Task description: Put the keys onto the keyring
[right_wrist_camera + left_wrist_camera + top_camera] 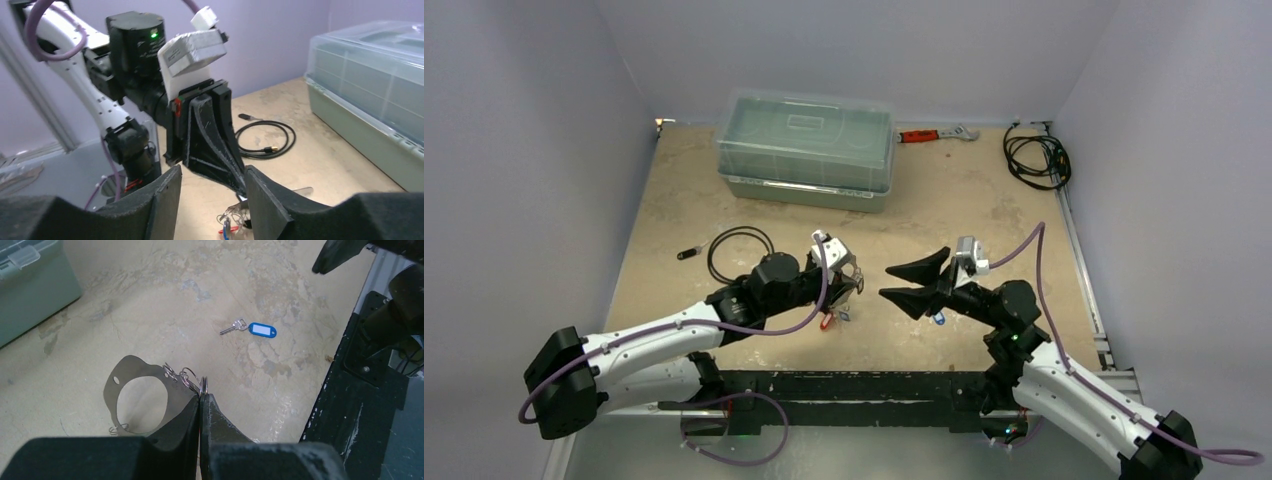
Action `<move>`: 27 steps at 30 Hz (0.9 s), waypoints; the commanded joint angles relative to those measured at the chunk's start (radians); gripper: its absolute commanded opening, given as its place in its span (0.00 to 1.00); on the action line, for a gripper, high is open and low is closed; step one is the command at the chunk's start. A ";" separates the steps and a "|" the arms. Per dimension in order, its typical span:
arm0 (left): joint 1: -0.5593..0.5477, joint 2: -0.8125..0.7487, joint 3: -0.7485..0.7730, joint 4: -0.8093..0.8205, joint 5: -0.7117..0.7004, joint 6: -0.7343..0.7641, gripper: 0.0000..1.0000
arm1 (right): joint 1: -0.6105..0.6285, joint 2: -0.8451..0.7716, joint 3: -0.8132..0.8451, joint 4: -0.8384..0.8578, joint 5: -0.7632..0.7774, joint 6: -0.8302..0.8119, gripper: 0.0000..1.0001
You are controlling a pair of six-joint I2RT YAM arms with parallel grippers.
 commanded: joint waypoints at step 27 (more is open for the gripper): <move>-0.072 -0.160 -0.020 0.032 0.045 0.095 0.00 | 0.060 0.212 -0.011 0.171 -0.116 -0.092 0.35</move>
